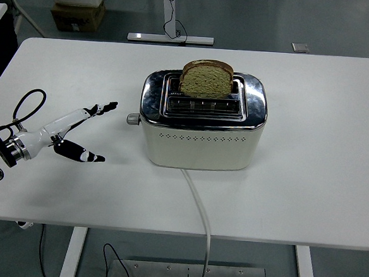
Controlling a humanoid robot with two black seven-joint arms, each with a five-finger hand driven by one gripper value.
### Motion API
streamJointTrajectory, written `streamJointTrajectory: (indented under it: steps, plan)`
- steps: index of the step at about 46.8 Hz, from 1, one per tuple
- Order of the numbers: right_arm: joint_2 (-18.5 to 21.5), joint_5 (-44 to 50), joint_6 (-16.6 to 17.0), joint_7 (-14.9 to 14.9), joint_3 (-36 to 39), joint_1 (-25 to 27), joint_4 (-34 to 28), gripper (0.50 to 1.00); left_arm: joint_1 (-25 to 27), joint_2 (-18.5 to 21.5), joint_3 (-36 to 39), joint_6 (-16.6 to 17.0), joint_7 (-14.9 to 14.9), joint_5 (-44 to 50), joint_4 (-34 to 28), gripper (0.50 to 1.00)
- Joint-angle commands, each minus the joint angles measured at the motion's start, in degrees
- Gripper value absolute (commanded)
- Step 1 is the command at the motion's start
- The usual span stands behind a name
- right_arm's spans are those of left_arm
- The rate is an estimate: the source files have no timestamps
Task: Press down toaster
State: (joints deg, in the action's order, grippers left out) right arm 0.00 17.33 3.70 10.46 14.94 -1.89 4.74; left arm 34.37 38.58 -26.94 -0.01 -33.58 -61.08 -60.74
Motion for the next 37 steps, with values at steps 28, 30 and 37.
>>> streamJointTrajectory:
  steps: [28,30,37]
  plan:
    - [0.00,-0.01,0.08,0.00,0.00,-0.04,0.00,0.998,1.57,0.27,-6.19,-1.13,0.09,34.53,1.15,1.000]
    - [0.00,-0.01,-0.01,0.00,0.00,0.04,0.00,0.998,1.57,-0.43,-6.37,-1.13,0.09,36.64,1.59,1.000]
    - [0.00,-0.01,-0.01,0.00,0.00,0.04,0.00,0.998,1.66,-2.63,-6.81,-1.13,0.18,42.71,2.91,1.000]
